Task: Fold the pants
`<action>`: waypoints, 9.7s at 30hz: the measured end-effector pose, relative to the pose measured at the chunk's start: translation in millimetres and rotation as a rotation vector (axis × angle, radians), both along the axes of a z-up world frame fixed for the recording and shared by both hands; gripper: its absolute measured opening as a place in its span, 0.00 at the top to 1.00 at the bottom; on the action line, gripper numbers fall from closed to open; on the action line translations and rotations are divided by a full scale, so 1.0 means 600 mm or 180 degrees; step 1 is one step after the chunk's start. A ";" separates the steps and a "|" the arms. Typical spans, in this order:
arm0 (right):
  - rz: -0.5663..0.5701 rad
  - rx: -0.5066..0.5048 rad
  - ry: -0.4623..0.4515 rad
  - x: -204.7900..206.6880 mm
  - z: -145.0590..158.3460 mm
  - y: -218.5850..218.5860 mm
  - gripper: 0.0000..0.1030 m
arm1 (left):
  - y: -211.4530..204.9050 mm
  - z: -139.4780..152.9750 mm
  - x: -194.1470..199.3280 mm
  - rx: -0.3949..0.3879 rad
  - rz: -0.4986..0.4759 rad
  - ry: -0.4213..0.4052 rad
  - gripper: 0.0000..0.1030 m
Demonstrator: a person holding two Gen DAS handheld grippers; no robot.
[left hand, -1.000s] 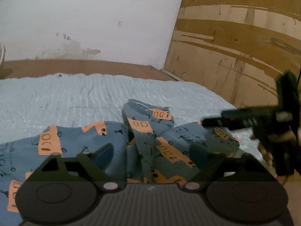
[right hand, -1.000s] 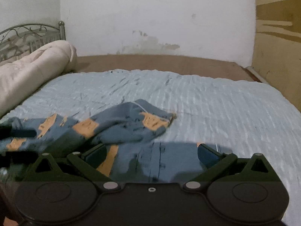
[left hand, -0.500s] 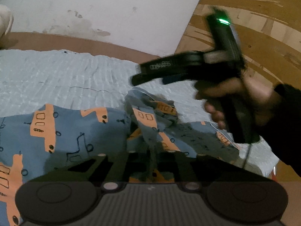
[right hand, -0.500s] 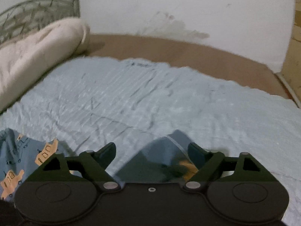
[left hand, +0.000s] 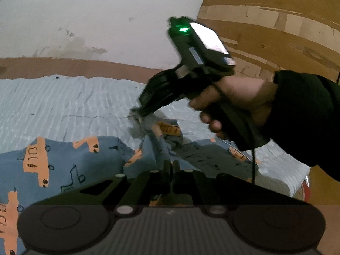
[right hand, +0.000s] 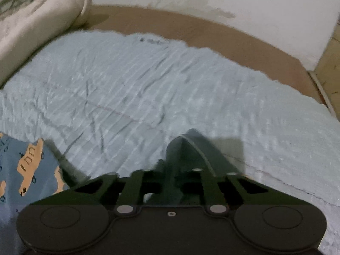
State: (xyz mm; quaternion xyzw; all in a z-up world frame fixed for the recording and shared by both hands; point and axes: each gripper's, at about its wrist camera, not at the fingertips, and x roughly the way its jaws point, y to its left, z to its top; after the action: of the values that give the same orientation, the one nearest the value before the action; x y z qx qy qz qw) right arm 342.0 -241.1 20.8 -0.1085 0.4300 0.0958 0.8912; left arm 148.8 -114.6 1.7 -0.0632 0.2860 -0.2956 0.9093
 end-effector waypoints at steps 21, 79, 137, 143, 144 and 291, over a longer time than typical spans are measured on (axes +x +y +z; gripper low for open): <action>-0.1241 0.1249 -0.0525 -0.349 -0.024 -0.291 1.00 | -0.070 -0.016 -0.069 0.0922 -0.0550 -0.0444 1.00; -0.1085 0.1005 -0.0504 -0.273 -0.066 -0.411 0.95 | -0.090 -0.043 -0.077 0.1260 -0.0531 -0.0401 1.00; 0.0914 0.0799 -0.0529 -0.117 -0.077 0.186 0.04 | 0.480 -0.049 -0.006 0.0358 0.2316 0.0601 0.62; 0.1012 0.0707 -0.0526 -0.113 -0.092 0.229 0.05 | 0.471 -0.021 -0.025 0.0468 0.2479 0.0399 0.84; 0.1036 0.0658 -0.0546 -0.115 -0.093 0.235 0.05 | 0.467 -0.012 -0.034 0.0512 0.2501 0.0311 0.85; 0.0341 -0.0060 -0.1620 -0.435 -0.143 -0.020 0.72 | -0.033 -0.080 0.174 -0.0820 0.0421 0.1793 0.40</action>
State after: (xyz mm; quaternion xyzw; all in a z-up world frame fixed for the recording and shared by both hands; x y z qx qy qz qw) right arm 80.9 -253.2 -65.3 -0.1601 0.1864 0.1085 0.9633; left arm 253.3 -134.1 -46.4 -0.2757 0.4821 -0.2404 0.7961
